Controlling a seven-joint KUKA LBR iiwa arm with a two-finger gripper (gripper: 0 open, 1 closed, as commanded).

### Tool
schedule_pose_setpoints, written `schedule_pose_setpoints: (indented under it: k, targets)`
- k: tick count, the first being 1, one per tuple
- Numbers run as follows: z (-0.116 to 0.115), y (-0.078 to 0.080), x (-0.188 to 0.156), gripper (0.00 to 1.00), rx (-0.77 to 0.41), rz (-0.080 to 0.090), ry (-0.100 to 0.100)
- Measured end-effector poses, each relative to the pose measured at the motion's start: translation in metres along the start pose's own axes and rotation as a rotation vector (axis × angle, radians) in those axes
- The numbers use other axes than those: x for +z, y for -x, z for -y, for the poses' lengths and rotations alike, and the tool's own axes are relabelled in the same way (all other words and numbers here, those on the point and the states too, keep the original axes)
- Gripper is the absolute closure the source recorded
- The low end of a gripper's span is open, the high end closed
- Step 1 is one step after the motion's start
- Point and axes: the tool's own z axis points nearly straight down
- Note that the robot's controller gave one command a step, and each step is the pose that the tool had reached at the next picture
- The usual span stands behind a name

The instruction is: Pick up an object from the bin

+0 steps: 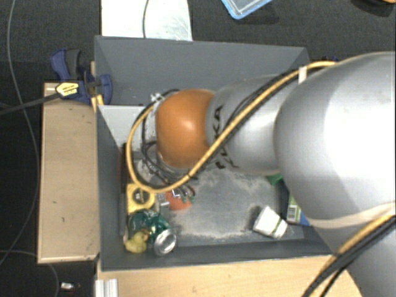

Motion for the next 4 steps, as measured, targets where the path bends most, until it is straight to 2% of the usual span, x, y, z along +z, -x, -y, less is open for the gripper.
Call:
schedule_pose_setpoints:
  k: [1,2,3,4]
  targets:
    - [0.002,-0.004,0.014,0.00,0.057,-0.007,0.001]
    - [0.029,-0.026,0.011,0.00,0.362,-0.005,0.000]
    - [0.015,-0.021,0.014,0.00,0.442,-0.002,0.002]
    - [0.017,0.010,0.016,0.00,0.330,-0.004,-0.001]
